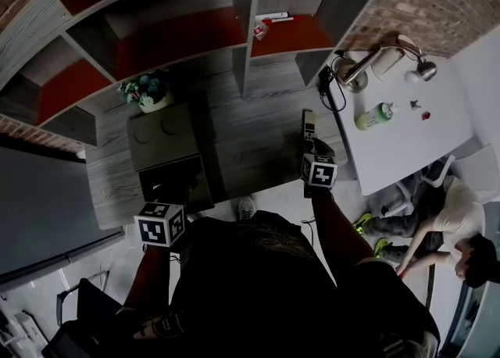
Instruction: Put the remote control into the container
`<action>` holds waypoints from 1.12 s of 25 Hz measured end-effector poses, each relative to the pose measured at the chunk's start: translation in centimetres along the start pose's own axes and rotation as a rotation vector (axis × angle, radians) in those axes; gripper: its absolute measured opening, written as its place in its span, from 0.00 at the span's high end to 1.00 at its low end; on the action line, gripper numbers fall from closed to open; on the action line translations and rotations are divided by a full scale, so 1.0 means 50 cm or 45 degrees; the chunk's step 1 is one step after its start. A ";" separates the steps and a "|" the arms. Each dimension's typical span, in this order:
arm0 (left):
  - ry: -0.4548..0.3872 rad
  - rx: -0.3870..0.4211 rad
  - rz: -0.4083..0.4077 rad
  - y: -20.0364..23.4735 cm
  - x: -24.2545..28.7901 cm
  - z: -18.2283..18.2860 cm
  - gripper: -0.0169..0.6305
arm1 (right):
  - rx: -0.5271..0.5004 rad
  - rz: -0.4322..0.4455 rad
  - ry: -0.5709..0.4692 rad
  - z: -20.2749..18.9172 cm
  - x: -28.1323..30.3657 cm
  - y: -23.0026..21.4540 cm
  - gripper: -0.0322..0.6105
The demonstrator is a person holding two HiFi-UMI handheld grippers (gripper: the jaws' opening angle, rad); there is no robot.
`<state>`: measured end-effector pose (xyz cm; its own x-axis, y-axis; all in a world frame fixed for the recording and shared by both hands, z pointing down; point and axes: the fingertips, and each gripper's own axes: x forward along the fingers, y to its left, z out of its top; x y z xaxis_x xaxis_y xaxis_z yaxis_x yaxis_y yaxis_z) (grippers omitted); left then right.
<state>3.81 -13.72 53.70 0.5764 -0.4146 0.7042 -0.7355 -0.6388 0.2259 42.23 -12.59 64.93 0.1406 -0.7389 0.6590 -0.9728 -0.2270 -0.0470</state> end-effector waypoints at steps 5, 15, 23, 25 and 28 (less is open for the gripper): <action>0.009 -0.038 0.055 0.006 -0.008 -0.005 0.96 | 0.000 -0.037 0.111 -0.021 0.062 -0.045 0.65; -0.016 -0.097 0.134 0.022 -0.018 -0.002 0.96 | 0.015 -0.066 0.238 -0.041 0.119 -0.060 0.60; -0.031 -0.105 0.145 0.024 -0.029 0.001 0.96 | -0.026 -0.032 0.241 -0.045 0.113 -0.053 0.61; -0.037 -0.112 0.147 0.027 -0.033 0.002 0.96 | -0.036 0.003 0.215 -0.038 0.101 -0.038 0.61; -0.035 -0.120 0.148 0.035 -0.036 -0.009 0.96 | -0.043 0.063 0.178 -0.030 0.079 -0.005 0.61</action>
<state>1.32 -13.82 53.12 0.4940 -0.5006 0.7109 -0.8272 -0.5223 0.2072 42.76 -14.48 68.68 0.0678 -0.6523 0.7549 -0.9838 -0.1695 -0.0581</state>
